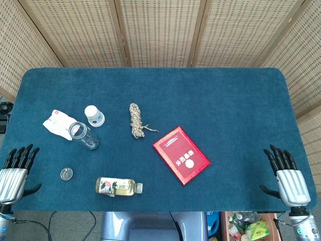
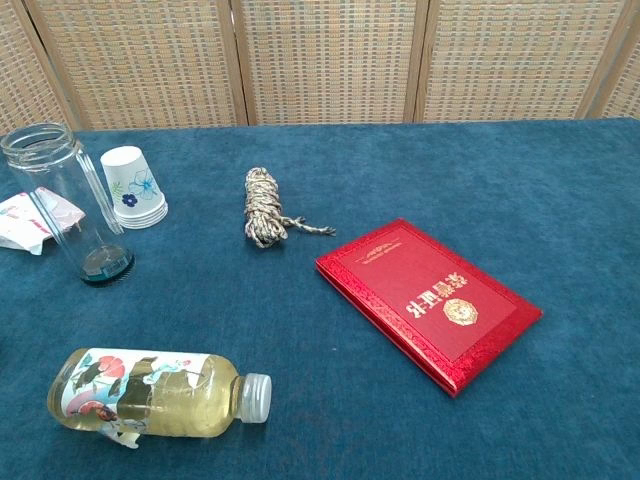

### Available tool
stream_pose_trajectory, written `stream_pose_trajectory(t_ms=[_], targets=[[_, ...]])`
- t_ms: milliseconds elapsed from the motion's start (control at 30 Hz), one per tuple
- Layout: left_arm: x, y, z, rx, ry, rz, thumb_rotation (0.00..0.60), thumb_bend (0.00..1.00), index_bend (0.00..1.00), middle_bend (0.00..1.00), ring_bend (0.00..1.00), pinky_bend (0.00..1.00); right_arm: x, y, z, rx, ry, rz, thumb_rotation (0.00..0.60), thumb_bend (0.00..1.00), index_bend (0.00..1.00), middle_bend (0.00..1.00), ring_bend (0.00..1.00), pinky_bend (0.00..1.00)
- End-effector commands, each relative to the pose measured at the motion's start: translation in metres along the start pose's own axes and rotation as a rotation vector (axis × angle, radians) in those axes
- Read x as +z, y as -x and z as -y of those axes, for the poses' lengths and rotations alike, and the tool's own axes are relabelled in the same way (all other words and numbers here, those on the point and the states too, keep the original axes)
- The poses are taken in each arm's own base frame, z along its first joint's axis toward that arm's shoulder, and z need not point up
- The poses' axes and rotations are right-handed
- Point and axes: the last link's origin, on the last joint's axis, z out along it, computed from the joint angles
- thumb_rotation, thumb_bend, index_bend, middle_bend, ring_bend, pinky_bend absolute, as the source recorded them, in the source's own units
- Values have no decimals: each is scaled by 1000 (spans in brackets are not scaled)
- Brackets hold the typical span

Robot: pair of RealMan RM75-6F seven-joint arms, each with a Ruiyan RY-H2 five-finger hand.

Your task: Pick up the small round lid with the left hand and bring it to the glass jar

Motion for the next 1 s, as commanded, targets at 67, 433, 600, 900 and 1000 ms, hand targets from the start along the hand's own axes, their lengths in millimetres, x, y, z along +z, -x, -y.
stream_pose_trajectory(t_ms=[67,433,600,900,1000], targets=[[0,0,0,-1,0,-1,600,165,0,0,0,0,0,0,0,1,0,0,600,0,3,0,0,0],[0,-1,1,-7,1,-5,600,165,0,0,0,0,0,1,2,-2,-6,3,600,0,3,0,0,0],[1,-1,2,-11,1,-2,600,166,0,0,0,0,0,2,2,-7,-2,8,600,0,3,0,0,0],[2,-1,-1,-23,20,4,600,167,0,0,0,0,1,4,3,-16,-4,13,600,0,3,0,0,0],[3,-1,-3,-31,32,9,600,168,0,0,0,0,1,4,2,-17,2,12,600,0,3,0,0,0]])
